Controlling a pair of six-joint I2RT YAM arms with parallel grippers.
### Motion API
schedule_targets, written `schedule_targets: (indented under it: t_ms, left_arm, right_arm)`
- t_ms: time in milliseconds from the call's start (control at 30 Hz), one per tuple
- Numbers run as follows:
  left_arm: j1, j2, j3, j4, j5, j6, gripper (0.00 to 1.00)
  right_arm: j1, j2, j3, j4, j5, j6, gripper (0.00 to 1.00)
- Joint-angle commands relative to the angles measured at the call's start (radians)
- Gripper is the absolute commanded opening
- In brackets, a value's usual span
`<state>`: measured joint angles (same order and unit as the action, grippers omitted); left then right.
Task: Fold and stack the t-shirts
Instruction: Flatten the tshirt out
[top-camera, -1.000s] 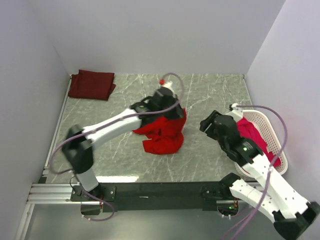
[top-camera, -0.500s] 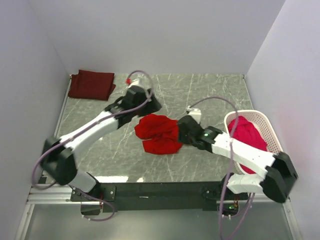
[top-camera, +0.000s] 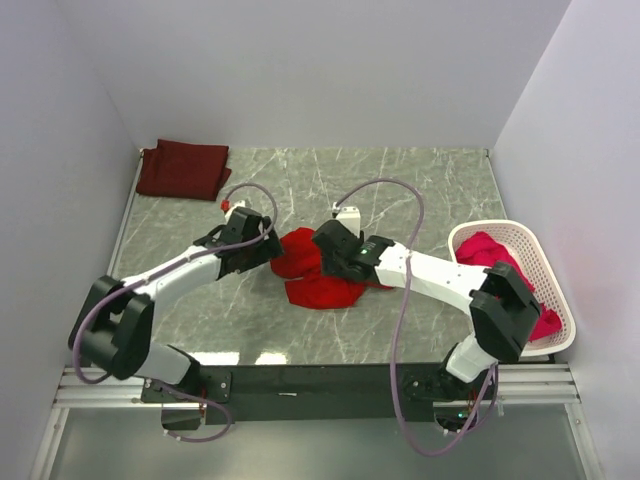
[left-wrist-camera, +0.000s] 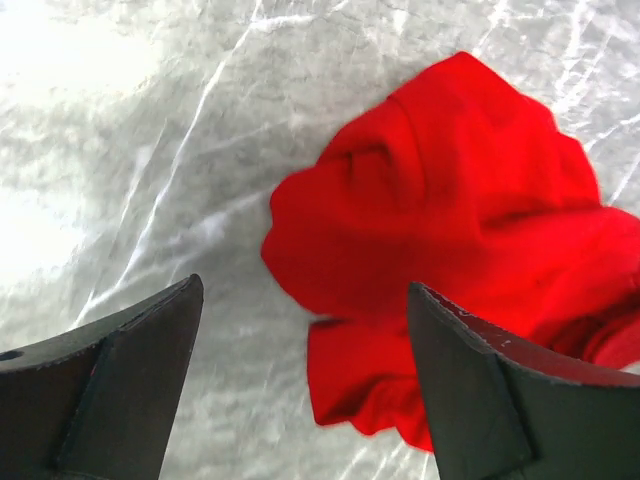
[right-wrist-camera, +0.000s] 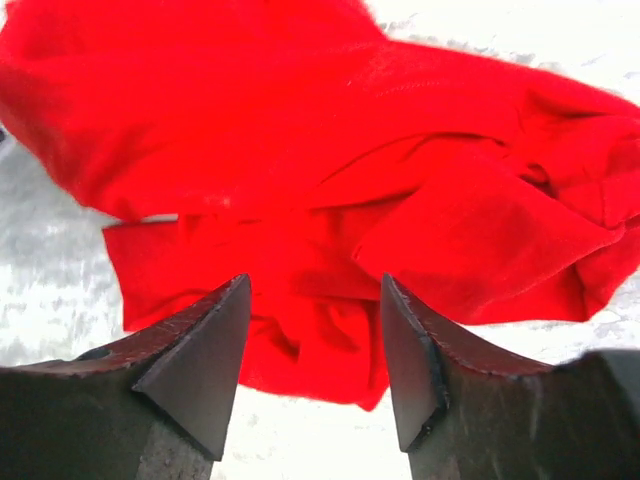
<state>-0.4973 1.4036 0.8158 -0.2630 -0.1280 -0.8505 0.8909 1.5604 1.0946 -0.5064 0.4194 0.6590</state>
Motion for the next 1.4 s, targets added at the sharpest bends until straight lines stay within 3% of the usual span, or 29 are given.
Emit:
schedule_targets:
  t_ms: [0, 67, 167, 300, 400, 433, 500, 533, 633, 1067, 1200, 1367]
  left_arm:
    - [0.002, 0.057, 0.052, 0.090, 0.105, 0.074, 0.91]
    - [0.002, 0.096, 0.056, 0.106, 0.120, 0.087, 0.97]
    - [0.002, 0.165, 0.069, 0.130, 0.143, 0.088, 0.98]
    - [0.002, 0.225, 0.095, 0.163, 0.131, 0.064, 0.89]
    - [0.002, 0.256, 0.158, 0.165, 0.131, 0.065, 0.58]
    - [0.002, 0.262, 0.183, 0.157, 0.098, 0.070, 0.36]
    - [0.005, 0.267, 0.268, 0.107, 0.053, 0.088, 0.15]
    - [0.006, 0.267, 0.302, 0.088, 0.030, 0.094, 0.01]
    - [0.029, 0.250, 0.408, 0.039, -0.001, 0.116, 0.01]
    - [0.222, 0.037, 0.707, -0.111, -0.002, 0.192, 0.01]
    - [0.287, -0.038, 0.767, -0.134, 0.011, 0.218, 0.01]
    - [0.388, -0.011, 1.015, -0.195, 0.011, 0.269, 0.01]
  right_arm:
    - [0.003, 0.038, 0.050, -0.053, 0.126, 0.048, 0.62]
    - [0.000, 0.055, 0.051, -0.092, 0.195, 0.053, 0.65]
    - [-0.003, 0.095, 0.060, -0.153, 0.258, 0.077, 0.67]
    - [-0.029, 0.116, 0.045, -0.130, 0.285, 0.073, 0.68]
    - [-0.061, 0.130, 0.048, -0.104, 0.300, 0.051, 0.60]
    - [-0.067, 0.127, 0.053, -0.116, 0.314, 0.050, 0.49]
    - [-0.076, 0.096, 0.070, -0.145, 0.347, 0.053, 0.34]
    - [-0.079, 0.077, 0.076, -0.182, 0.378, 0.057, 0.18]
    - [-0.107, -0.037, 0.080, -0.228, 0.391, 0.054, 0.00]
    - [-0.199, -0.488, 0.192, -0.339, 0.404, -0.033, 0.00]
    - [-0.201, -0.574, 0.215, -0.278, 0.334, -0.122, 0.00]
    - [-0.156, -0.623, 0.324, -0.235, 0.133, -0.188, 0.00]
